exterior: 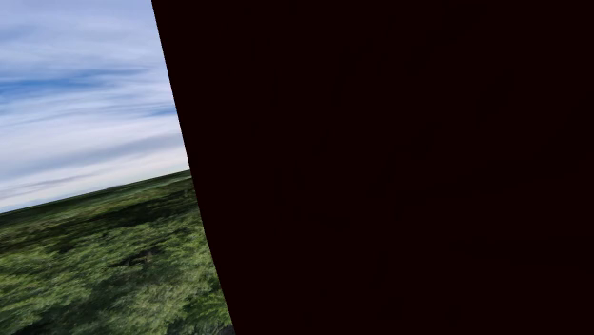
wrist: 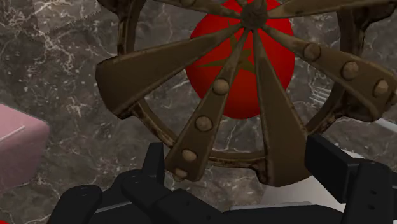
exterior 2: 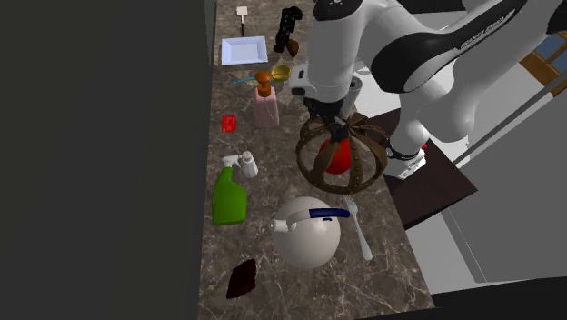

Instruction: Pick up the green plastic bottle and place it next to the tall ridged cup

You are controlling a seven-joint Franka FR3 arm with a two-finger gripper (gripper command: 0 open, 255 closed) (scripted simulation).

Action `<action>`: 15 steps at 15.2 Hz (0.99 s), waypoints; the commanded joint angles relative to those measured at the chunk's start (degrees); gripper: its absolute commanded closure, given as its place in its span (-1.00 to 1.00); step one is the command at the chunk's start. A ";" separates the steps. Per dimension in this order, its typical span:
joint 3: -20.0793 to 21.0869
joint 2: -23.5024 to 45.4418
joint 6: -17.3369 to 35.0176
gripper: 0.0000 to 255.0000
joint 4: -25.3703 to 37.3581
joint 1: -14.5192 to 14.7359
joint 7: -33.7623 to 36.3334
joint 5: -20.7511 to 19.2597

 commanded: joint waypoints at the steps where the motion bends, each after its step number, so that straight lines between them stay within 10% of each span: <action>1: -0.91 4.31 2.66 -1.00 1.68 -0.42 -1.20 -0.52; 15: -4.44 35.32 11.49 -1.00 23.90 -2.65 -8.30 0.07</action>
